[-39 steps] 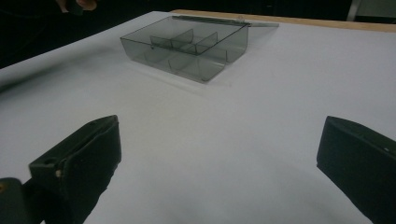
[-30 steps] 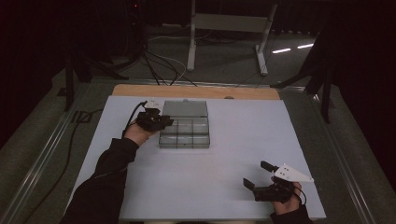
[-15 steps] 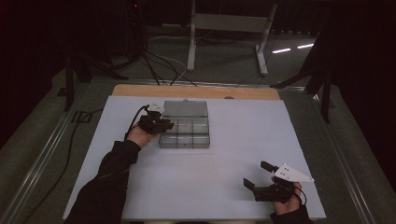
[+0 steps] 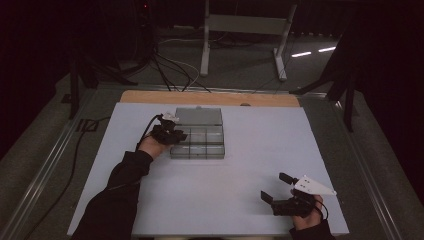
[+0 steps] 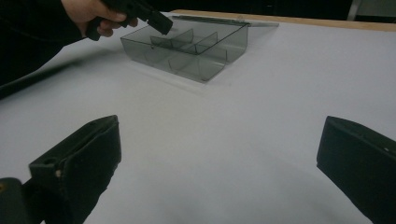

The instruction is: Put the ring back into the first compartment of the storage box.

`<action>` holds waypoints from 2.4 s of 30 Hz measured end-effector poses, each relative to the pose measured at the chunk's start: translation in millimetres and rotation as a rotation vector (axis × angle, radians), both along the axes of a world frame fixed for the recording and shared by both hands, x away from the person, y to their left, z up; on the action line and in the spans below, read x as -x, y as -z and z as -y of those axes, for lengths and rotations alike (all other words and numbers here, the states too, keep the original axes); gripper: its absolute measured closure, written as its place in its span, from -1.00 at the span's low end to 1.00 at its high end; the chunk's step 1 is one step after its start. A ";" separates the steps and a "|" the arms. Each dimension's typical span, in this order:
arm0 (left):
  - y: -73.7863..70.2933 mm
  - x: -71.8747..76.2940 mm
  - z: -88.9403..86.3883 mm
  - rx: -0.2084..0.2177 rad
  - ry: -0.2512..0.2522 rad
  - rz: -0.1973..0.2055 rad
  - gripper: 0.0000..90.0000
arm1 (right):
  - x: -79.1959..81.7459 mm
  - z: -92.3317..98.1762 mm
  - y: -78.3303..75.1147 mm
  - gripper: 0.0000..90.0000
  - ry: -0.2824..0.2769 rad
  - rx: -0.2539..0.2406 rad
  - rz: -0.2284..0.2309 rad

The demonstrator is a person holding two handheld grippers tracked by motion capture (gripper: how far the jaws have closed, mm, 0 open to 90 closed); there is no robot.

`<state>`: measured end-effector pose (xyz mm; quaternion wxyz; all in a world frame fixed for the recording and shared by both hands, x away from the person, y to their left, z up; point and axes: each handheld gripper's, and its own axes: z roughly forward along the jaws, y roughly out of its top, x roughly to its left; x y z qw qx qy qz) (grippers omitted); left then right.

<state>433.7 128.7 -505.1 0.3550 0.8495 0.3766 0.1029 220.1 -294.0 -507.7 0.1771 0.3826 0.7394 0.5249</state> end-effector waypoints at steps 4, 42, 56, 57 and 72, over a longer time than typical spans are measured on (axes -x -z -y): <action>0.2 -0.8 3.5 -0.021 -0.009 -0.010 0.59 | -0.4 0.5 0.0 -1.00 0.006 -0.003 -0.002; -40.5 18.5 -8.2 0.065 -0.011 0.004 -0.59 | -0.1 0.3 -0.7 -1.00 0.008 -0.002 0.003; -59.9 35.9 -18.4 0.139 0.057 0.008 -0.99 | 0.1 -0.8 -1.0 -1.00 0.003 0.005 0.006; -61.3 37.6 -19.3 0.146 0.058 0.015 -0.99 | 0.2 -0.8 -1.2 -1.00 0.003 0.005 0.007; -69.7 73.2 -40.7 0.207 0.088 0.089 -0.99 | 0.6 -0.5 -1.7 -1.00 0.006 0.002 0.006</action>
